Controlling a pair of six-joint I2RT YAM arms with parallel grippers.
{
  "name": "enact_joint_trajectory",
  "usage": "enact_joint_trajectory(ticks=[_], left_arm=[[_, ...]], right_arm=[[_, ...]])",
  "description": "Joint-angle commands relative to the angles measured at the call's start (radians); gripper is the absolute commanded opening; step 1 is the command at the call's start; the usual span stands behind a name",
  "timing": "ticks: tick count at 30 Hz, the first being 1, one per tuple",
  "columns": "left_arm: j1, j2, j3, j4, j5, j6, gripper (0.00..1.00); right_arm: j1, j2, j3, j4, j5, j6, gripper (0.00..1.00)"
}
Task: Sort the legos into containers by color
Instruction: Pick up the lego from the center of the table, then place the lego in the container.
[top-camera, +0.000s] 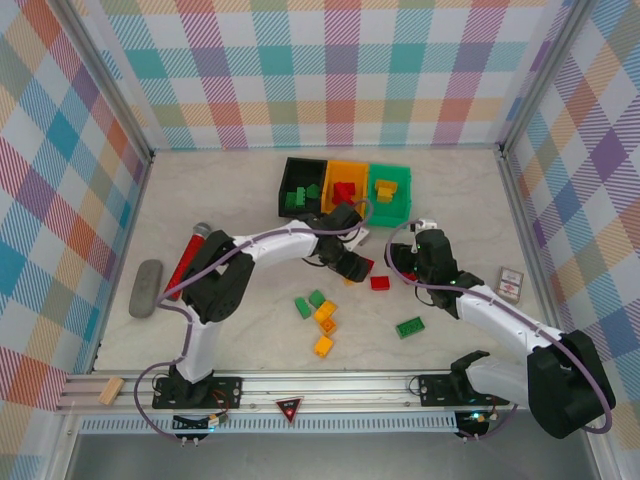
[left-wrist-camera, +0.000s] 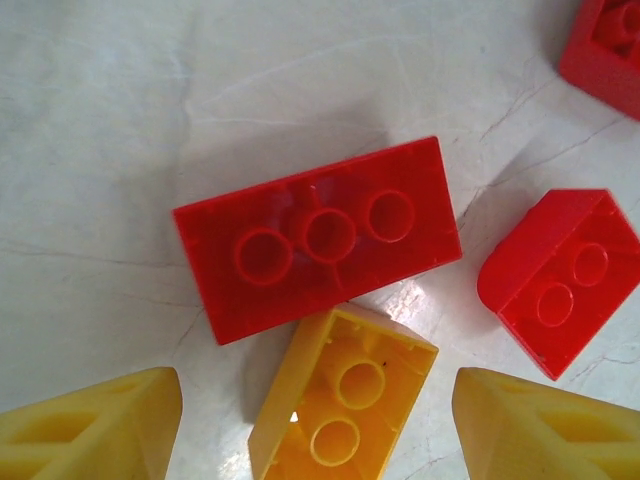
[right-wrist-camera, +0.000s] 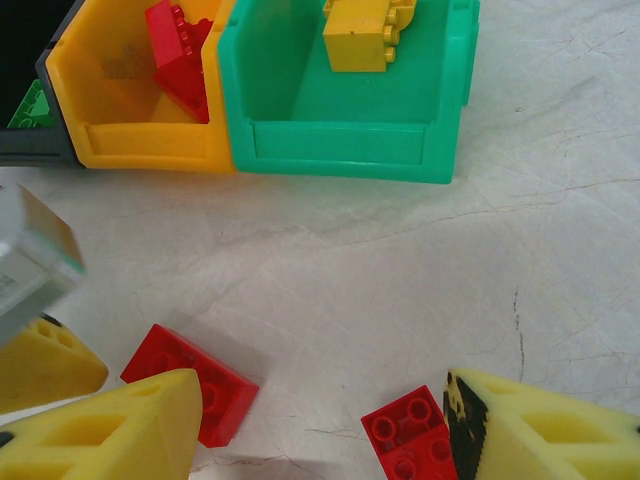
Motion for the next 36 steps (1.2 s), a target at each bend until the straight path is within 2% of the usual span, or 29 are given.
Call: enact_joint_trajectory(ticks=[1,4,8,13,22,28,36], left_arm=[[-0.043,0.022,0.034,-0.1,-0.064,0.066,0.72],[-0.049,0.032,0.034,-0.103,-0.089,0.073,0.71],[-0.056,0.04,0.045,-0.112,-0.089,0.074,0.6],[-0.062,0.042,0.055,-0.119,-0.104,0.073,0.42],[-0.065,-0.076,-0.003,-0.037,-0.092,0.048,0.39],[-0.064,-0.108,0.047,-0.022,-0.076,0.018,0.37],[-0.059,-0.031,0.261,-0.085,-0.209,-0.06,0.35]], right_arm=[[-0.008,0.0,0.013,0.024,-0.009,0.011,0.66],[-0.008,0.001,0.018,0.016,-0.008,0.01,0.66],[-0.008,0.003,0.014,0.019,-0.007,0.01,0.66],[-0.008,-0.002,0.011,0.025,-0.008,0.012,0.66],[-0.008,-0.006,0.013,0.017,0.001,0.014,0.66],[-0.013,0.006,0.022,0.006,0.008,0.02,0.66],[-0.051,0.01,0.032,-0.039,0.02,0.058,0.66]])
